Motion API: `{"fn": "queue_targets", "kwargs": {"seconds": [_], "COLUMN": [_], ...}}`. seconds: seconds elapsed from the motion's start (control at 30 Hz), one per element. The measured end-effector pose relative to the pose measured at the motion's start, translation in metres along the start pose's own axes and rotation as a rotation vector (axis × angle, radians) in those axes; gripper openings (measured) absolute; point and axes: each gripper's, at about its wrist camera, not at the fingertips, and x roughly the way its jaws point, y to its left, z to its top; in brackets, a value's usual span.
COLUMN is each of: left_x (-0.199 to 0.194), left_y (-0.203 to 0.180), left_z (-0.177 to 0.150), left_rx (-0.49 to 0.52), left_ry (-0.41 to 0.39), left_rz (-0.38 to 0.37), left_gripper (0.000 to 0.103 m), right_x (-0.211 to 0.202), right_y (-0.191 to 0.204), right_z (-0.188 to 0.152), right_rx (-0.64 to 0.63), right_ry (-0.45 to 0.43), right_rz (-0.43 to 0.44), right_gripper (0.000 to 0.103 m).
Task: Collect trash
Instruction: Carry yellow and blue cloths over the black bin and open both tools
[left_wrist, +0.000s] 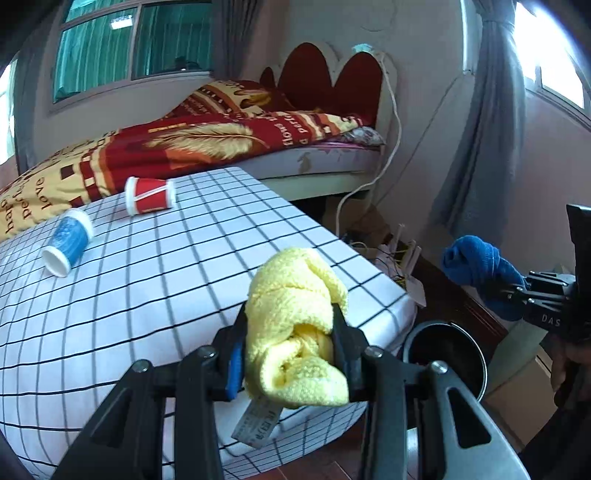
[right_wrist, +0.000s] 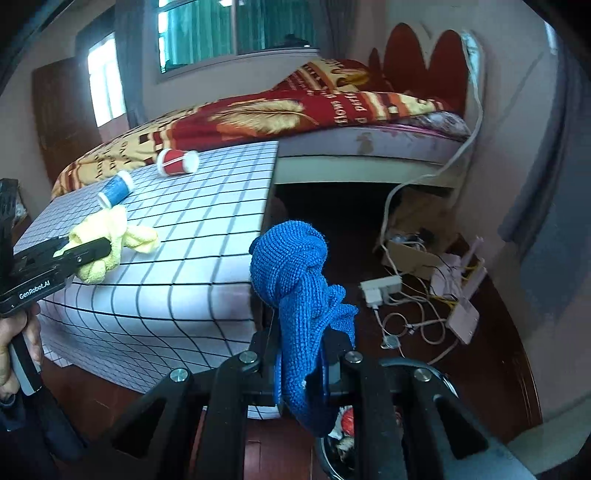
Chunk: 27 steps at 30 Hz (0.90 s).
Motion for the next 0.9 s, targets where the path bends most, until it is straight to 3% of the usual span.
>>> {"fn": "queue_targets", "kwargs": {"seconds": [0.9], "left_x": [0.042], "left_y": [-0.158], "left_z": [-0.014], "left_rx": [0.204], "left_ry": [0.086], "left_rz": [-0.260], "left_gripper": [0.040], "right_x": [-0.038], "right_y": [-0.108], "right_z": [-0.070], "right_rx": [0.180], "right_ry": [0.048], "right_rz": [-0.150], "right_gripper": [0.015]}}
